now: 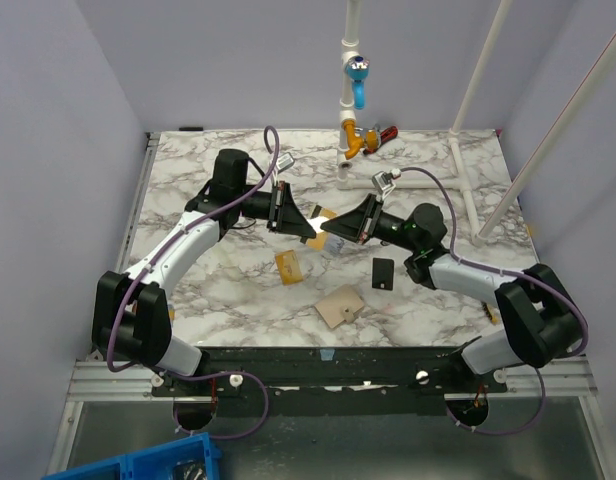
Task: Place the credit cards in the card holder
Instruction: Open the card holder at the center of the board.
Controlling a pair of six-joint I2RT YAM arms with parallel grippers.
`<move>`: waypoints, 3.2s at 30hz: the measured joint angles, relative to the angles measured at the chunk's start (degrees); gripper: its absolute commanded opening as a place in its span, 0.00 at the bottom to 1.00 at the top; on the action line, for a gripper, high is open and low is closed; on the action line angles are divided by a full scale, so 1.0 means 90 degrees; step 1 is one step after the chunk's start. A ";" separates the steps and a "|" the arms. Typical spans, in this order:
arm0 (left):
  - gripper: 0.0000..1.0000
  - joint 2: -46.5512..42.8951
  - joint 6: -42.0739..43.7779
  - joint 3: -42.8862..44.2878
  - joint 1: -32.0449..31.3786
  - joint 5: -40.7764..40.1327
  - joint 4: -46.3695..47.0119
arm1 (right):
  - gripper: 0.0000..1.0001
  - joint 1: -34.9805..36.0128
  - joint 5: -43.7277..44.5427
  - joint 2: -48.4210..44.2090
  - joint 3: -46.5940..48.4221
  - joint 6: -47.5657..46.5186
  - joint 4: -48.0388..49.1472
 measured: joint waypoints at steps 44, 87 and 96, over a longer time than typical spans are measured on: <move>0.76 0.0036 0.4908 0.0644 -0.0138 -0.3538 -0.3373 | 0.01 0.1620 0.2827 0.0362 0.1999 -0.2919 -0.9887; 0.96 0.0930 0.4420 0.0826 -0.4068 -0.6747 -0.2868 | 0.01 0.1664 0.4061 -0.1615 -0.0061 -0.2035 -1.0397; 0.99 0.1676 0.4014 0.0981 -0.4597 -0.7917 -0.2506 | 0.01 0.1656 0.4189 -0.2215 -0.0665 -0.1763 -0.9976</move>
